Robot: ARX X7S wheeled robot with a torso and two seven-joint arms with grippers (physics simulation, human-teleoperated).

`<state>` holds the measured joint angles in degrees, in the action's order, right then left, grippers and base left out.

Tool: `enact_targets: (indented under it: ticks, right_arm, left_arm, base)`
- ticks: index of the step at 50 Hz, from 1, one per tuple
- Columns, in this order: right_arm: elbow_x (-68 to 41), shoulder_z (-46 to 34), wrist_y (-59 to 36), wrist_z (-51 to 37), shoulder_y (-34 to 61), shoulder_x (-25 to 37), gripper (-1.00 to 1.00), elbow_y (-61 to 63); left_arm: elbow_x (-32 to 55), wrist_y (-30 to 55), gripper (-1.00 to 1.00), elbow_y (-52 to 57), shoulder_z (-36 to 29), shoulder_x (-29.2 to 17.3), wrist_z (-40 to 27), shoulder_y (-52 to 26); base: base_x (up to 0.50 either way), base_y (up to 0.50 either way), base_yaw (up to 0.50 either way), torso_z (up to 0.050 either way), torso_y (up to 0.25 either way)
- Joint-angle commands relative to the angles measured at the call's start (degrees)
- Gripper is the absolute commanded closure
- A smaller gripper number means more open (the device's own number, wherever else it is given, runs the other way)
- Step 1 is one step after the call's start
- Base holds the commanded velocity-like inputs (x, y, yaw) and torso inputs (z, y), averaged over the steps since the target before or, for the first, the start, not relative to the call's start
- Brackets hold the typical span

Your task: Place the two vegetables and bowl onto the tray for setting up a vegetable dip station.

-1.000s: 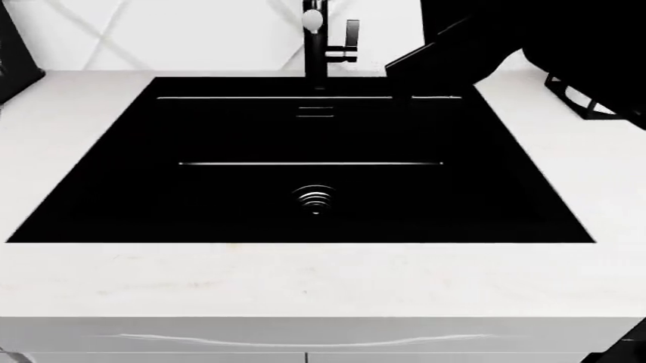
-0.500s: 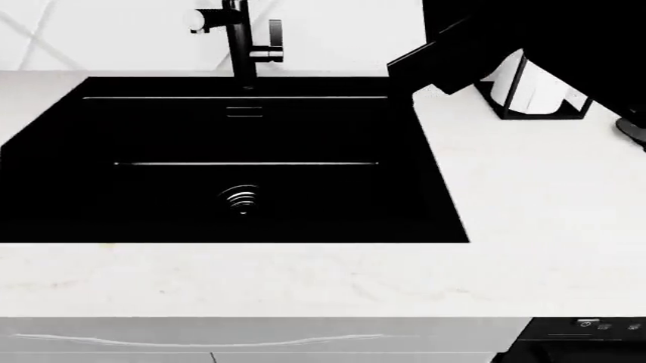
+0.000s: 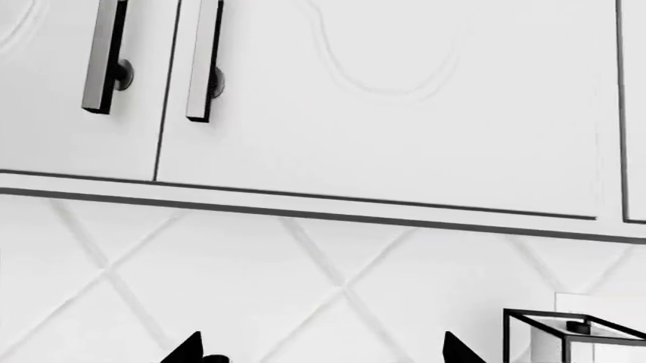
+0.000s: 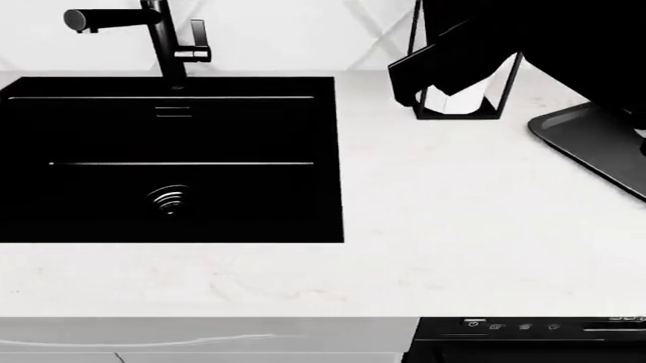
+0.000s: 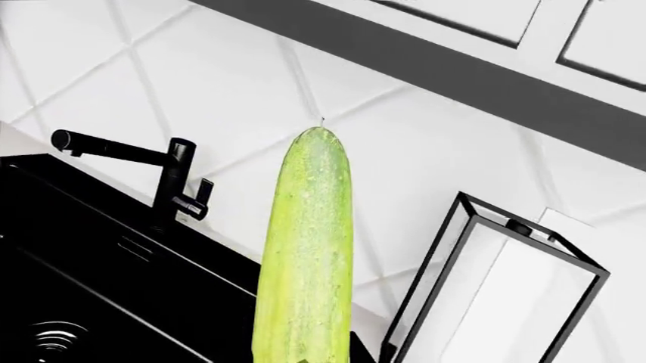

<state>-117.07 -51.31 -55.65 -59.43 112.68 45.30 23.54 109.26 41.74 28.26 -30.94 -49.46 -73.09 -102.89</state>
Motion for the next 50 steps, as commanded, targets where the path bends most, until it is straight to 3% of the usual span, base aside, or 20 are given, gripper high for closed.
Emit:
enact_targets:
  ticks: [1,50]
  right_arm:
    - [0.58,0.27,-0.39,0.07,0.28,0.01,1.00,-0.17]
    - [2.31,0.02,-0.26,1.58,-1.79,0.00,1.00,-0.09]
  left_arm:
    - [0.13,0.00,-1.00,-0.11,-0.02,-0.08,-0.03,-0.21]
    - [-0.06,-0.28,-1.00,-0.05,-0.21,-0.30,0.18,-0.04]
  base:
    - [0.00,-0.50,0.00,0.000,0.000]
    - [0.00,-0.50,0.00,0.000,0.000]
